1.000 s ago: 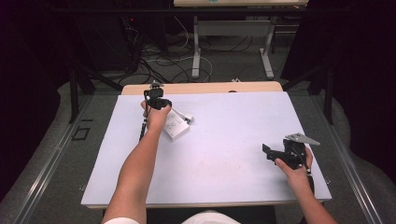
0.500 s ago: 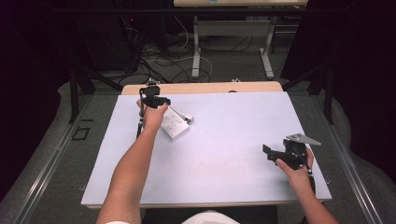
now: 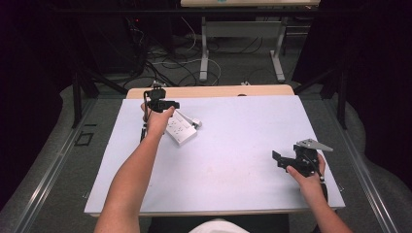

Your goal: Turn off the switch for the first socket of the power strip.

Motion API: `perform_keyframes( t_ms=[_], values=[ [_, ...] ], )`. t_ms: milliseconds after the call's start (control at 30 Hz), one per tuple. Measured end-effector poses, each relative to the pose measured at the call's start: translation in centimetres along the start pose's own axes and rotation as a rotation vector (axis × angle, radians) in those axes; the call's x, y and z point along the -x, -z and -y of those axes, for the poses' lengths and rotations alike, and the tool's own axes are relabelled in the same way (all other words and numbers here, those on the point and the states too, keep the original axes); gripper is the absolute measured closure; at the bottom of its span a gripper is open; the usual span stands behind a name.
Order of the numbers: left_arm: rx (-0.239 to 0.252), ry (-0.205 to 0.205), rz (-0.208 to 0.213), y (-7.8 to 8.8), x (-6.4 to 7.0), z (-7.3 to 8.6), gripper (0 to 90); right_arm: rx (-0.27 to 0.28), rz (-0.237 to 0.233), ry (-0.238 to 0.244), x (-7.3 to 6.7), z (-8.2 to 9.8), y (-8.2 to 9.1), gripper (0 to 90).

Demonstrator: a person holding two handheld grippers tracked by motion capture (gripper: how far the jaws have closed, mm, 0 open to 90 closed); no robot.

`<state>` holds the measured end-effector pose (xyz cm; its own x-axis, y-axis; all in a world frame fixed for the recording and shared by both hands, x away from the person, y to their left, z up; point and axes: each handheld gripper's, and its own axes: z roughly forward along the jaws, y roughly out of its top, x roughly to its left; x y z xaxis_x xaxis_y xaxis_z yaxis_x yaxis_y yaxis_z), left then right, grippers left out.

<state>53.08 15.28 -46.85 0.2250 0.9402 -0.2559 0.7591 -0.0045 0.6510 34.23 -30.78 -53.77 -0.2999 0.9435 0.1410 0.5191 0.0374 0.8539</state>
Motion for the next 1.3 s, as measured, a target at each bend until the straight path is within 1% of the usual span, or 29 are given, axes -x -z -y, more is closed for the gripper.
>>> perform_keyframes(
  t_ms=[33,67,133,167,300,533,600,667,733,800,900,933,1000,1033,1100,1233,1300],
  values=[
    [0.006,0.003,-0.001,0.1,0.1,0.0,54.3,0.001,0.000,-0.002,0.0,0.0,0.0,7.2],
    [0.004,-0.004,0.010,0.2,0.2,0.1,53.7,0.009,0.004,0.008,0.0,0.0,-0.1,7.2],
    [-0.016,-0.022,0.026,0.3,0.2,0.0,51.8,0.008,0.005,0.009,-0.1,0.0,-0.1,7.2],
    [-0.011,-0.027,0.020,0.4,0.3,0.1,51.8,0.008,0.003,0.010,-0.1,0.0,-0.1,7.2],
    [0.008,-0.045,0.022,0.9,0.5,0.2,50.8,0.008,0.005,0.012,-0.1,0.0,-0.1,7.4],
    [0.008,-0.059,0.028,1.9,0.7,0.4,42.5,0.009,0.001,0.011,-0.1,0.0,-0.1,7.4],
    [0.013,-0.062,0.019,2.2,0.8,0.4,41.0,0.002,-0.008,0.014,-0.1,0.0,-0.1,7.4],
    [0.013,-0.066,0.018,2.6,1.0,0.5,39.5,0.008,-0.003,0.014,-0.1,0.0,-0.1,7.4],
    [0.012,-0.086,0.013,3.0,1.3,0.6,38.3,0.007,-0.003,0.015,-0.1,0.0,-0.1,7.4],
    [0.006,-0.102,0.019,3.3,1.5,0.8,38.1,0.009,-0.003,0.015,-0.1,0.0,-0.1,7.4],
    [0.013,-0.130,0.036,3.7,1.7,1.0,36.8,0.012,-0.002,0.018,0.0,0.0,0.0,7.4],
    [0.014,-0.136,0.032,3.9,1.9,1.1,36.3,0.012,-0.001,0.017,0.0,0.0,0.0,7.4],
    [0.016,-0.166,0.039,4.1,2.0,1.3,35.3,0.006,-0.006,0.017,0.0,0.0,0.0,7.4],
    [0.024,-0.180,0.036,4.2,2.1,1.4,34.8,0.006,-0.006,0.017,0.0,0.0,0.0,7.4],
    [0.024,-0.206,0.048,4.4,2.1,1.5,33.9,0.005,-0.006,0.013,0.0,0.0,0.0,7.4],
    [0.009,-0.222,0.077,4.8,2.1,1.9,32.5,0.005,-0.006,0.014,0.0,0.0,0.0,7.4],
    [-0.006,-0.228,0.074,5.0,2.1,2.1,31.7,0.003,-0.006,0.012,-0.1,0.0,0.1,7.4]
  ],
)
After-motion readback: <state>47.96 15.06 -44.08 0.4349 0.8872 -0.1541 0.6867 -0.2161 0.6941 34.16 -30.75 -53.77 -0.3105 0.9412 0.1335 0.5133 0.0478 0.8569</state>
